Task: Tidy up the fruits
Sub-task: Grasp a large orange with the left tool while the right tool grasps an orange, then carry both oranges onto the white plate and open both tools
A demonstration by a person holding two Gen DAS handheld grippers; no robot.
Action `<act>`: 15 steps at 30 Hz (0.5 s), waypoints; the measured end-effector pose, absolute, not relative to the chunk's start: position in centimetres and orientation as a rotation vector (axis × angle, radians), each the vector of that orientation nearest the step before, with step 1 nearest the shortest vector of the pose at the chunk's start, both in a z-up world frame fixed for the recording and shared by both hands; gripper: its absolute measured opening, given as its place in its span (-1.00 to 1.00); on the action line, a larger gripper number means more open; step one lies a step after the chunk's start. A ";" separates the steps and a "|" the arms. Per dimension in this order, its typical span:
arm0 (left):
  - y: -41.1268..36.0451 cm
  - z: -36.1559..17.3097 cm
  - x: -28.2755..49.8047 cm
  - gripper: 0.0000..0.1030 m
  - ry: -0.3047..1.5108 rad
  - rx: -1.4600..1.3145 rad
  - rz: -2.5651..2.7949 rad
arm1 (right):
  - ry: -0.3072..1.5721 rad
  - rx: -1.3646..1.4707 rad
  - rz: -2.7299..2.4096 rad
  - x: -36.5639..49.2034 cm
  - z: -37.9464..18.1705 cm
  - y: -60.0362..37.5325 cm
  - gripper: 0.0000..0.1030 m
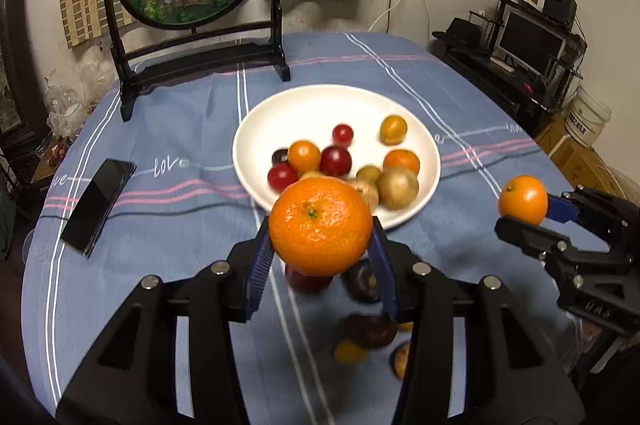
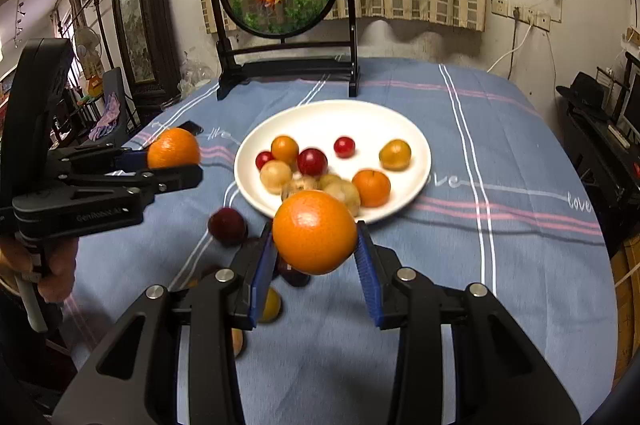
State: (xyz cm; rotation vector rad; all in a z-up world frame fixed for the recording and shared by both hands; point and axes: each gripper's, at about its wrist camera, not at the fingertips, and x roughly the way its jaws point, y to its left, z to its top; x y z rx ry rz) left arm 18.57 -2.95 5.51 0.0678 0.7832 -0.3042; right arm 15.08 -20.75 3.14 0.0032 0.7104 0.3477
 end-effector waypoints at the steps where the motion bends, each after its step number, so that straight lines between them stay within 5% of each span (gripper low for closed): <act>1: -3.2 5.5 18.9 -0.09 0.781 0.065 -0.303 | 0.708 0.004 0.348 15.5 3.3 -20.7 -0.24; 15: -4.8 1.6 26.9 -0.09 0.876 0.021 -0.244 | 0.768 0.059 0.307 23.7 1.1 -20.0 -0.24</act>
